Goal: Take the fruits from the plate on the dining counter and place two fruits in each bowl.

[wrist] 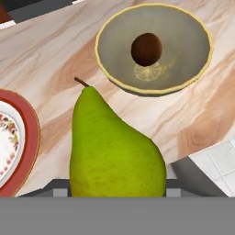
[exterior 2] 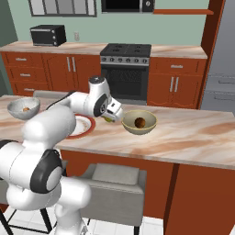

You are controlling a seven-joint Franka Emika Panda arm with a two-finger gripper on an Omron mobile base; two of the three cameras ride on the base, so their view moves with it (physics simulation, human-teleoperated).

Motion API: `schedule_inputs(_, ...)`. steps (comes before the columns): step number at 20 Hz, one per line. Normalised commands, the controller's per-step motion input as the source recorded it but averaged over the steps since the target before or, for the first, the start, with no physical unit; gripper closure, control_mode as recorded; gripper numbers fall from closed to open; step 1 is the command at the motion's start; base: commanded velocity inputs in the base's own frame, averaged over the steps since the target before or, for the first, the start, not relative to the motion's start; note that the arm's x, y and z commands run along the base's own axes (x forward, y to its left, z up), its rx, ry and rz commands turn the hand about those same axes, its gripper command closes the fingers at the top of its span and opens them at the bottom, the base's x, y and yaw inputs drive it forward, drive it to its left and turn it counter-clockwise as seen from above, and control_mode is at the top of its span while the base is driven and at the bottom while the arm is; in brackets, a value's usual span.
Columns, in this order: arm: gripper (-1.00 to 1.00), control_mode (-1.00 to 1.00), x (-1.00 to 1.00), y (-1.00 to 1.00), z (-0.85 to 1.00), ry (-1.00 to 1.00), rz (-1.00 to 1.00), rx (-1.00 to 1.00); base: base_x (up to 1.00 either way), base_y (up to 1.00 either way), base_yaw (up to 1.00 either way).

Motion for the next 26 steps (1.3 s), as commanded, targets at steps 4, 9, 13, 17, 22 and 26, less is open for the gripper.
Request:
schedule_inputs(4, 1.0, -1.0, 0.43, -0.48, -0.02, 0.02, -0.18, 0.0, 0.0, 0.0, 0.0)
schedule_inputs(9, 1.0, -1.0, 0.46, -0.56, -0.33, 0.0, -0.05, 0.06, 0.0, 0.0, 0.0)
schedule_inputs(13, 1.0, -1.0, 0.37, -0.39, -0.52, 0.0, 0.0, 0.07, 0.0, 0.0, 0.0)
schedule_inputs(17, 1.0, -1.0, 0.41, -0.16, -0.23, 0.0, 0.0, 0.01, 0.0, 0.0, 0.0)
schedule_inputs(22, 1.0, -1.0, 0.49, -0.09, 0.0, 0.02, 0.0, 0.0, 0.0, 0.0, 0.0)
schedule_inputs(26, 1.0, -1.0, 0.26, -0.03, -0.1, 0.06, 0.0, 0.0, 0.0, 0.0, 0.0)
